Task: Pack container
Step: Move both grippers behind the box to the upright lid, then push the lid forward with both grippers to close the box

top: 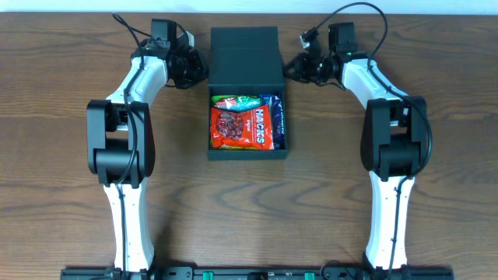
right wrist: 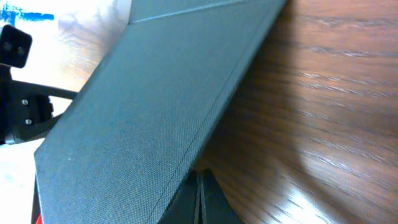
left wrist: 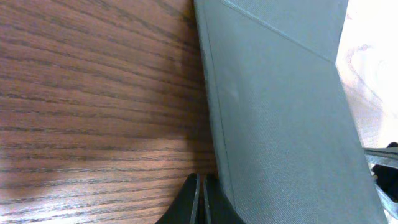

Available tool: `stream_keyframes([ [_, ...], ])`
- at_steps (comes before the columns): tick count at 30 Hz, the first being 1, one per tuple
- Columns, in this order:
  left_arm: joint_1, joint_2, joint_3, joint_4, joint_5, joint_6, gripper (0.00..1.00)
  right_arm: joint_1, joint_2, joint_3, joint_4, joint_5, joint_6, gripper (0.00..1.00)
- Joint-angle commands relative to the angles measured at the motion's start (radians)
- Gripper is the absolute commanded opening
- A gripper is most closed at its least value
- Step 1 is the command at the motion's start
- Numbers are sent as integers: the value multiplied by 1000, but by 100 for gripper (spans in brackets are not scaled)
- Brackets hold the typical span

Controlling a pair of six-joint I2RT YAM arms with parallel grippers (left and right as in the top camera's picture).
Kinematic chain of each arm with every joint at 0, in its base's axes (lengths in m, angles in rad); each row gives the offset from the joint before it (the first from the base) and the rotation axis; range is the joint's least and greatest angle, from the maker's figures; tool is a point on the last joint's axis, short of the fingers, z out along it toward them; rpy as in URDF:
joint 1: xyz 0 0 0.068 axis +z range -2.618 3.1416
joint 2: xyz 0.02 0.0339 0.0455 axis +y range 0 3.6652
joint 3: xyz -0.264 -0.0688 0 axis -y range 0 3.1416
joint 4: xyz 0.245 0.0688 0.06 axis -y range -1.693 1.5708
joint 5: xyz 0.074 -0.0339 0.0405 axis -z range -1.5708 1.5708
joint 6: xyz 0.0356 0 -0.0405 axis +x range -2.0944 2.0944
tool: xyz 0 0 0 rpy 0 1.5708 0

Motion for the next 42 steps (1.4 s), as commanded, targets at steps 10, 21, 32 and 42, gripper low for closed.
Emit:
stream_keyframes([
  [10,26,15,54,24,132,42,6,-14,19,59,45,-235,-33,1],
  [21,31,14,267,-14,237,159,6,-35,15,338,-233,-237,-246,1],
  [32,32,-75,394,-319,280,502,6,-25,15,693,-894,7,-739,1],
  [42,32,-246,393,-611,169,843,5,-17,-15,821,-1177,195,-957,1],
])
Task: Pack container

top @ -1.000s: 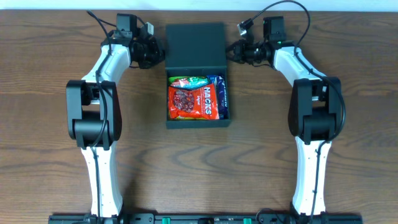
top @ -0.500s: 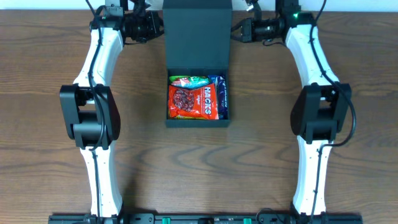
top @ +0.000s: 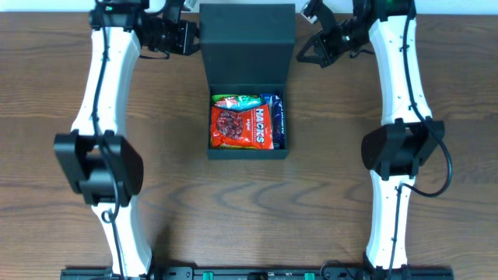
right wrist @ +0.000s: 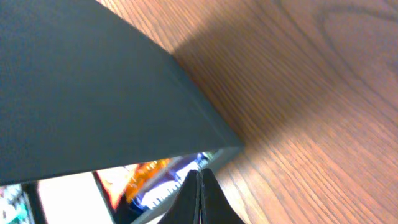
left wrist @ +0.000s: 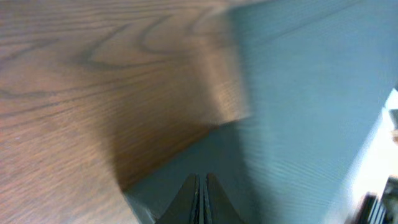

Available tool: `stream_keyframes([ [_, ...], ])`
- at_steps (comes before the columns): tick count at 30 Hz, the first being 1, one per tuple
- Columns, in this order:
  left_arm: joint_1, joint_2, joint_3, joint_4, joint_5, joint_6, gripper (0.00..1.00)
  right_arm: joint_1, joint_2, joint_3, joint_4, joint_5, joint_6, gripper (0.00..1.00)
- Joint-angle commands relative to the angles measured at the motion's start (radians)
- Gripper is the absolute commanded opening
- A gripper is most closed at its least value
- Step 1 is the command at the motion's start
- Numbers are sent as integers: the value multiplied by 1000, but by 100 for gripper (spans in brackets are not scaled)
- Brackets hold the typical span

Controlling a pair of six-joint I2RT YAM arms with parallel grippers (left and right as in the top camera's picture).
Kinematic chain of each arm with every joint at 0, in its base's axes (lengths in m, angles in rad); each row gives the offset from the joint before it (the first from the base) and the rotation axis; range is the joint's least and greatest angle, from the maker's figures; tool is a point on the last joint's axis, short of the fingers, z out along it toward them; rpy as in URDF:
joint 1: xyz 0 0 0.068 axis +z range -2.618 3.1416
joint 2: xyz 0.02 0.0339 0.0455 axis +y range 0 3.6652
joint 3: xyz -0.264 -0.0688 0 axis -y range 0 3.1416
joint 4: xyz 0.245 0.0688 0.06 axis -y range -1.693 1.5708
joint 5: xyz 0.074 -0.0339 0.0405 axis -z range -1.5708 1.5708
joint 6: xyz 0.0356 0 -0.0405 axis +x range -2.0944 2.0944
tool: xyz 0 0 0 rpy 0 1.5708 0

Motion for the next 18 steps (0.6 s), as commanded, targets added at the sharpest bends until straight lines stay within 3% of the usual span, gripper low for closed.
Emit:
stream_keyframes([
  [1,-2,-47,23,-50,-32,162,6,-1,-34,15,-3,76,-73,1],
  [8,-11,-55,23,-205,-33,275,6,-55,-80,15,12,143,-60,1],
  [18,-8,-58,23,-253,-60,274,6,-91,-100,15,9,143,3,1],
])
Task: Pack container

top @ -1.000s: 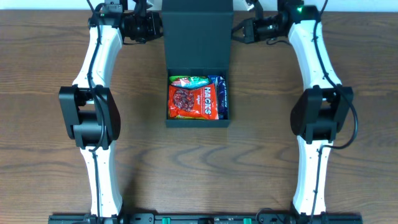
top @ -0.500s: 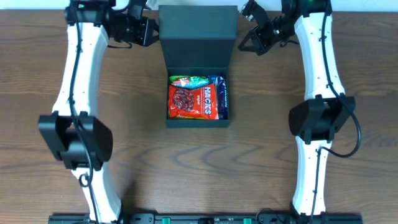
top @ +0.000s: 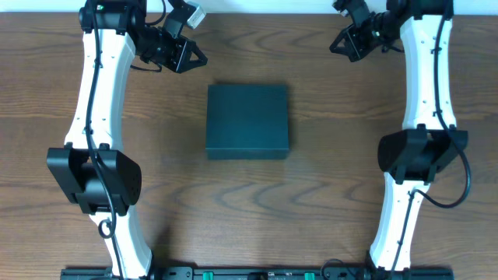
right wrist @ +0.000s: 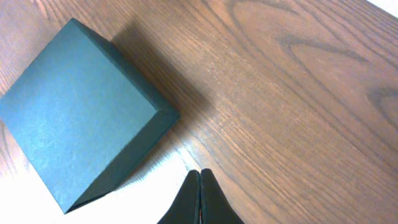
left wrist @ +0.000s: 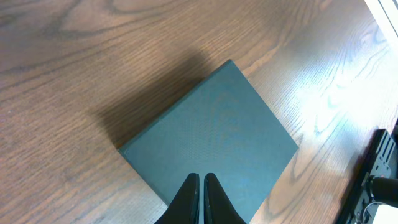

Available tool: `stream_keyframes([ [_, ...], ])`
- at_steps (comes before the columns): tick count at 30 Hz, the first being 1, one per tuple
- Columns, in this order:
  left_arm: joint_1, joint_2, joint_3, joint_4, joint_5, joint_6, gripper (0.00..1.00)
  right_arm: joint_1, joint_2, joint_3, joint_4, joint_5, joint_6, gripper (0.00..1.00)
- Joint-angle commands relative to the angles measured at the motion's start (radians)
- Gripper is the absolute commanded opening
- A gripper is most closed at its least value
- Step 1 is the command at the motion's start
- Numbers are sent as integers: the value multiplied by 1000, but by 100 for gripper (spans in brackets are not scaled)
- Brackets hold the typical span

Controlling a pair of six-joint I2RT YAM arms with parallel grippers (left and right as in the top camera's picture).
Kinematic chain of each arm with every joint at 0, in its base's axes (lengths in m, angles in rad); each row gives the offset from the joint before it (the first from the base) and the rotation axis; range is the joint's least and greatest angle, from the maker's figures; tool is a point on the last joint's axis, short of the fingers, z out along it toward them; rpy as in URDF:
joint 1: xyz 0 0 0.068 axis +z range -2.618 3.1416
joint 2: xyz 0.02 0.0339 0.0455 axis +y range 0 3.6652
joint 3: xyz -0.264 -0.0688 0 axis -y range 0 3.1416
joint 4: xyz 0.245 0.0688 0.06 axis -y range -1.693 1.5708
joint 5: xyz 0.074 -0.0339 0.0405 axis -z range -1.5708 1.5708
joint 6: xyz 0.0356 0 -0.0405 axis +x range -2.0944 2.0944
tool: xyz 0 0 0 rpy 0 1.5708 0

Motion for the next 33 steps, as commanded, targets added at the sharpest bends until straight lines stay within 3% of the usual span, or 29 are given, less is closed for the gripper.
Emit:
stream_keyframes([
  [1,0,-4,13,-24,-41,24,6,12,-27,15,-8,-2,27,1],
  [16,32,-107,14,-106,-83,24,6,22,-207,15,-97,60,100,1],
  [20,49,-206,13,-223,-82,79,6,22,-345,-24,-153,55,120,1],
  [23,50,-270,13,-307,-77,113,6,23,-483,-135,-147,54,116,1],
  [27,50,-403,-37,-338,-40,151,6,54,-739,-435,-81,78,116,1],
  [33,50,-661,-372,-276,-22,151,6,80,-1157,-940,88,58,117,1],
])
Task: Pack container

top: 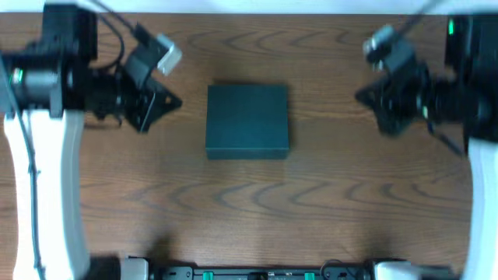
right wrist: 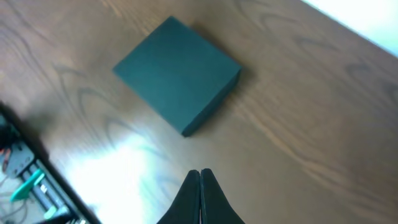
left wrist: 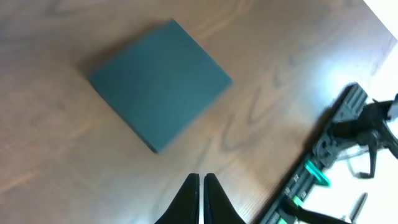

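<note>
The dark green box lies closed on the wooden table, lid flat over it, its contents hidden. It shows small in both wrist views: box and box. My left gripper hangs high to the left of the box, shut with nothing between its fingers. My right gripper hangs high to the right of the box, also shut and holding nothing.
The black rail with green clips runs along the table's front edge; it also shows as rail and rail. A white wall strip borders the far edge.
Both arms have drawn back from the table's far corners toward its middle and risen higher, so the closed box looks smaller in both wrist views. The box has not moved.
The box lay open with snack packets inside, lid flat behind it, both shut grippers at the lid's sides. Then the lid stood raised between the grippers. Then the lid was down and both grippers were clear at the far corners; now they hang high either side.
</note>
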Available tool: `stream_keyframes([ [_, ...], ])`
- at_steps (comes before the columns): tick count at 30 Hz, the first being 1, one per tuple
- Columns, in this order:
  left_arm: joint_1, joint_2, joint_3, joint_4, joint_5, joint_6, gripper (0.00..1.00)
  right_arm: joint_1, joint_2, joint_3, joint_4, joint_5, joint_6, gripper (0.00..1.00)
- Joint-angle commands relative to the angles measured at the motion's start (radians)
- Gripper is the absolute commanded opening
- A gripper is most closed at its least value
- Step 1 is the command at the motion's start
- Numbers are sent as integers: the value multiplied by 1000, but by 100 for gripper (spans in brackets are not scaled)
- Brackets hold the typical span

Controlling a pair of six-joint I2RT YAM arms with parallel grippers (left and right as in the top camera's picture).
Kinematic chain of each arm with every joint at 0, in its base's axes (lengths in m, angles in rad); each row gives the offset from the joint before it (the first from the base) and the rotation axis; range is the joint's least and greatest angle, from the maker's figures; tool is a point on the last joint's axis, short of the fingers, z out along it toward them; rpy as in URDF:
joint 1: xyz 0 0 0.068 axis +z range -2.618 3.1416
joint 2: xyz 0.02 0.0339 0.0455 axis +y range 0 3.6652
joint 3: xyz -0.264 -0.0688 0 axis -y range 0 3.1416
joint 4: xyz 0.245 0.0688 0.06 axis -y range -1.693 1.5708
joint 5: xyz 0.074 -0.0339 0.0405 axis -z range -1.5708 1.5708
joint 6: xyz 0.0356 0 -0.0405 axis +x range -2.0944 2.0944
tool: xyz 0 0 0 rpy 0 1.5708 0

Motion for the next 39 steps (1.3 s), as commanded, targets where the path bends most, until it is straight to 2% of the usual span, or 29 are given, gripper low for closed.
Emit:
stream_keyframes([
  [1,2,-138,-200,26,33,22,6,25,-212,-222,46,-21,10,1],
  [5,2,-344,-476,82,60,12,6,52,-521,-490,71,-30,60,2],
  [10,2,-556,-698,142,79,-68,6,51,-784,-666,68,-30,216,1],
  [11,2,-583,-718,150,76,-80,6,51,-815,-684,68,-29,232,14],
  [12,2,-608,-729,156,70,-92,9,51,-845,-701,66,-29,251,45],
  [13,2,-627,-732,159,68,-99,30,51,-872,-716,59,-29,276,80],
  [14,2,-639,-732,162,68,-99,95,51,-891,-730,48,-30,299,99],
  [17,2,-644,-732,152,57,-140,95,51,-905,-782,24,-30,371,99],
  [18,2,-644,-732,153,29,-140,95,51,-905,-798,31,-34,434,99],
  [20,2,-644,-732,153,-63,-140,96,51,-905,-838,142,-32,663,99],
  [22,2,-644,-732,153,-138,-140,96,51,-905,-850,171,-25,739,99],
  [28,-14,-644,-732,153,-350,-140,95,51,-905,-853,156,-25,739,99],
  [34,-15,-642,-732,153,-374,-140,95,51,-905,-853,156,-25,739,99],
  [39,-14,-736,-743,167,-377,-140,95,51,-905,-853,156,-25,739,99],
])
